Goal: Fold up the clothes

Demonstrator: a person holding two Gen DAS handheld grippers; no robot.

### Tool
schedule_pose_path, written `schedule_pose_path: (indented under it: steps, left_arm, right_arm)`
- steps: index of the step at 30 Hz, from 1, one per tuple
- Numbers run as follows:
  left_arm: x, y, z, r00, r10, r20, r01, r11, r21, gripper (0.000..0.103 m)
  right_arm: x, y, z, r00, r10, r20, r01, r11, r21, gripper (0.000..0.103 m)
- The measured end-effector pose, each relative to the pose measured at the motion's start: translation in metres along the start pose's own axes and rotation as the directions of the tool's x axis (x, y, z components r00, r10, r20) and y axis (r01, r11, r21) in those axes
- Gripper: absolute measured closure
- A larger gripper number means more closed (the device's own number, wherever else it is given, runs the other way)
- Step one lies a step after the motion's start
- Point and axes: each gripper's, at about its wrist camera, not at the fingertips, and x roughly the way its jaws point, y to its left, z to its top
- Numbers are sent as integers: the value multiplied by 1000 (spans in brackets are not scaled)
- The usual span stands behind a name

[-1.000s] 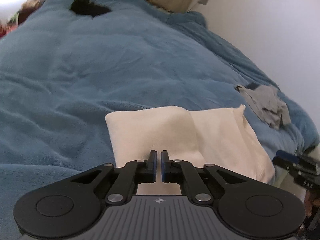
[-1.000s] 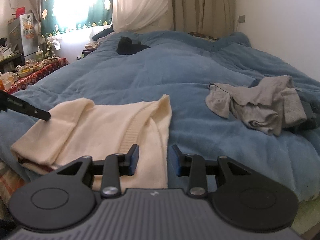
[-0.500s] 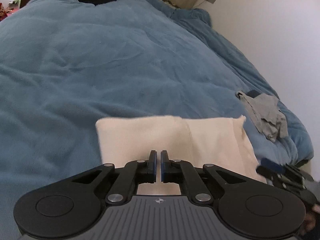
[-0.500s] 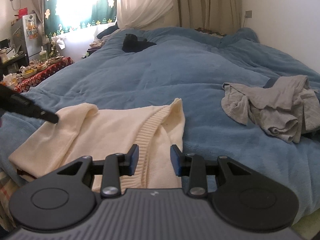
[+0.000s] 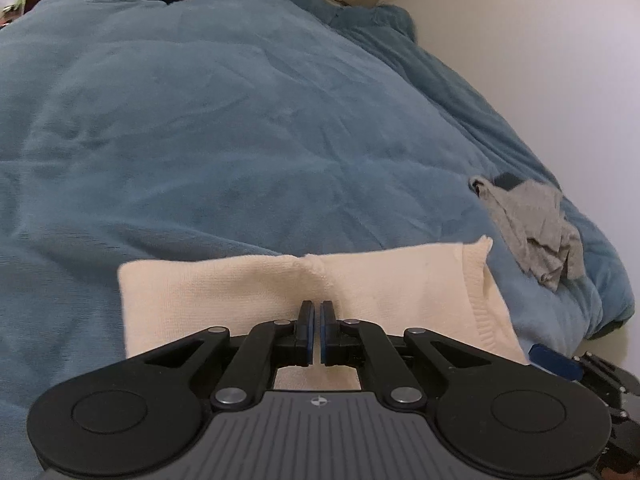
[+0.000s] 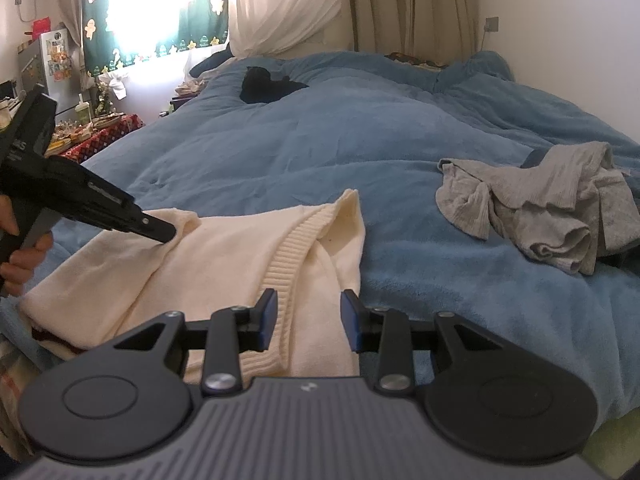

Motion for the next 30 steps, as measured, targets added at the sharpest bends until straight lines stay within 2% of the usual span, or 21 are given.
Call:
schedule_pose_path:
  steps: [4, 11, 20, 23, 27, 30]
  left_arm:
    - [2, 5, 4, 1000, 29, -5, -29, 1000, 1, 101]
    - [15, 7, 8, 997, 77, -20, -76, 997, 22, 101]
    - [12, -4, 9, 998, 51, -38, -49, 998, 31, 101]
    - [5, -4, 8, 998, 45, -42, -44, 999, 23, 101]
    - [-4, -2, 8, 998, 47, -43, -47, 999, 12, 101]
    - [-14, -2, 11, 998, 54, -29, -54, 998, 15, 101]
  right_arm:
    - [3, -3, 2, 1000, -15, 0, 15, 1000, 3, 65]
    - [20, -8, 3, 995, -70, -70, 73, 997, 34, 65]
    - [28, -6, 5, 990, -80, -112, 84, 996, 38, 65]
    - [32, -8, 9, 985, -84, -153, 95, 993, 66, 64]
    - [36, -9, 16, 976, -88, -201, 108, 990, 93, 55]
    - [37, -7, 20, 972, -97, -214, 116, 990, 78, 52]
